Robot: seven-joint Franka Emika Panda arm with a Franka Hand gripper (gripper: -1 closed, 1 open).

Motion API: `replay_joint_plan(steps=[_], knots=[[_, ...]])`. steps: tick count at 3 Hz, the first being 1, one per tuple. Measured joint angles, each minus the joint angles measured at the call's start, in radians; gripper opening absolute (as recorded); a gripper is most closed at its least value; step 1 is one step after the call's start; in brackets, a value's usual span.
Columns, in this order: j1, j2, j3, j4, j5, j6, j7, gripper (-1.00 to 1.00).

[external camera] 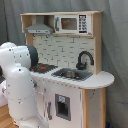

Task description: Play with the kitchen

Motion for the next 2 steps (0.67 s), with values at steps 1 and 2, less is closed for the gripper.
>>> replay_joint_plan(steps=[1, 2], knots=[[0.003, 0.005, 0.063, 0.019, 0.001, -0.045, -0.065, 1.00], [0.003, 0.006, 0.100, 0.041, 0.005, -0.105, -0.134, 1.00]])
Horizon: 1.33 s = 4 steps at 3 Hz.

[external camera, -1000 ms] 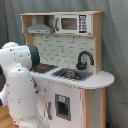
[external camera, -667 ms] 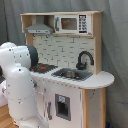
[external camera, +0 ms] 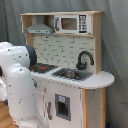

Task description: Play with the kitchen

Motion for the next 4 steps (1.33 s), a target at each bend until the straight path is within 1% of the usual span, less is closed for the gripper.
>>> replay_joint_plan(steps=[1, 2, 3, 4], knots=[[0.000, 0.000, 0.045, 0.022, 0.007, -0.071, -0.054, 1.00], [0.000, 0.000, 0.097, 0.071, 0.045, -0.090, -0.112, 1.00], [0.028, 0.002, 0.135, 0.109, 0.102, -0.118, -0.166, 1.00], [0.030, 0.032, 0.118, 0.154, 0.153, -0.176, -0.203, 1.00]])
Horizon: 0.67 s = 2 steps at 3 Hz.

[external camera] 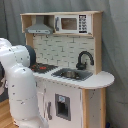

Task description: Play with the kitchen

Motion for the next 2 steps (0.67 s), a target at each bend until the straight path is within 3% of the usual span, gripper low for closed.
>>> replay_joint_plan(steps=[2], knots=[[0.000, 0.085, 0.000, 0.107, 0.109, -0.046, -0.125, 1.00]])
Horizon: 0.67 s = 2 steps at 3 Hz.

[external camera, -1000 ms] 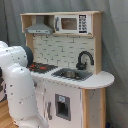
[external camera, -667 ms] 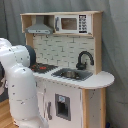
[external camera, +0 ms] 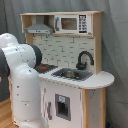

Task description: Play with the kitchen

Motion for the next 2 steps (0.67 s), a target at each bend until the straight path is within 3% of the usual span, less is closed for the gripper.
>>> replay_joint_plan(steps=[2], knots=[[0.000, 0.064, -0.001, 0.149, 0.112, -0.077, -0.070, 1.00]])
